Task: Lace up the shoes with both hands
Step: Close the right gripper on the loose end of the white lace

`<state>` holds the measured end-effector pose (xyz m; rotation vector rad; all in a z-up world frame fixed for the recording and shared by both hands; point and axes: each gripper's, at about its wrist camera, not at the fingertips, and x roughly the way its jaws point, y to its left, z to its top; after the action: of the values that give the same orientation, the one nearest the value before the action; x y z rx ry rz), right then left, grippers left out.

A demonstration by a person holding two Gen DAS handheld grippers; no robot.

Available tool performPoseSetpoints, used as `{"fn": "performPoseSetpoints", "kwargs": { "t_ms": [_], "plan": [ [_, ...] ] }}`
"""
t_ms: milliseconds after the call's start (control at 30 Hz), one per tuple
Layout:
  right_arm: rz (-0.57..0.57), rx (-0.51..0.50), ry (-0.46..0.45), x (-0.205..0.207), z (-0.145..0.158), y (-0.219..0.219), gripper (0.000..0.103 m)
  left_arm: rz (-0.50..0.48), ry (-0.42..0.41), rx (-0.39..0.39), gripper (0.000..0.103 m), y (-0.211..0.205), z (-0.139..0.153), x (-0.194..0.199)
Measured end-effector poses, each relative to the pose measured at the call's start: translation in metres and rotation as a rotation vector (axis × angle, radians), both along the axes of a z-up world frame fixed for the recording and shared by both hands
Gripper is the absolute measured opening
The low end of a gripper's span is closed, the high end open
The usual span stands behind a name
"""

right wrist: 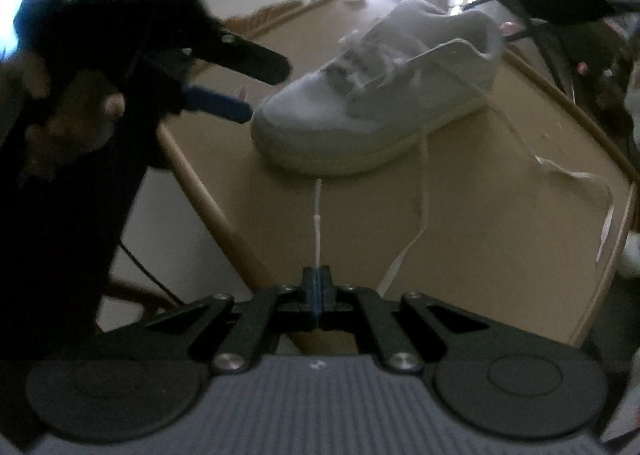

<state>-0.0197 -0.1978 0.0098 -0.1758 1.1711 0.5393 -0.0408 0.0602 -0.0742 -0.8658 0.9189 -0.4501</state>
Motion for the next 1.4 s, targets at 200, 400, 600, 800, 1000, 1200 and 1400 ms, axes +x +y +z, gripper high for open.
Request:
{"fn": "performPoseSetpoints", "kwargs": {
  "t_ms": [200,400,600,800,1000,1200,1400],
  "plan": [
    [-0.116,0.140,0.027,0.000,0.004,-0.004,0.001,-0.064,0.006,-0.148,0.079,-0.007,0.000,-0.005],
    [-0.176,0.241,0.061,0.001,0.007,-0.002,0.001,-0.087,0.047,-0.241,0.077,-0.016,-0.006,-0.009],
    [-0.190,0.320,0.103,0.003,0.007,0.012,0.001,-0.118,0.024,-0.263,0.057,-0.031,-0.004,-0.016],
    [-0.175,0.351,0.121,0.003,0.010,0.023,0.001,-0.138,-0.015,-0.225,0.016,-0.043,-0.003,-0.018],
    [-0.182,0.351,0.123,0.002,0.009,0.025,0.001,-0.131,-0.053,-0.193,0.005,-0.035,-0.001,-0.014],
    [-0.197,0.355,0.117,0.002,0.008,0.025,0.001,-0.123,-0.039,-0.162,0.001,-0.030,-0.001,-0.008],
    [-0.213,0.362,0.104,0.004,0.008,0.025,0.003,-0.115,-0.032,-0.158,0.001,-0.027,-0.002,-0.003]
  ]
}}
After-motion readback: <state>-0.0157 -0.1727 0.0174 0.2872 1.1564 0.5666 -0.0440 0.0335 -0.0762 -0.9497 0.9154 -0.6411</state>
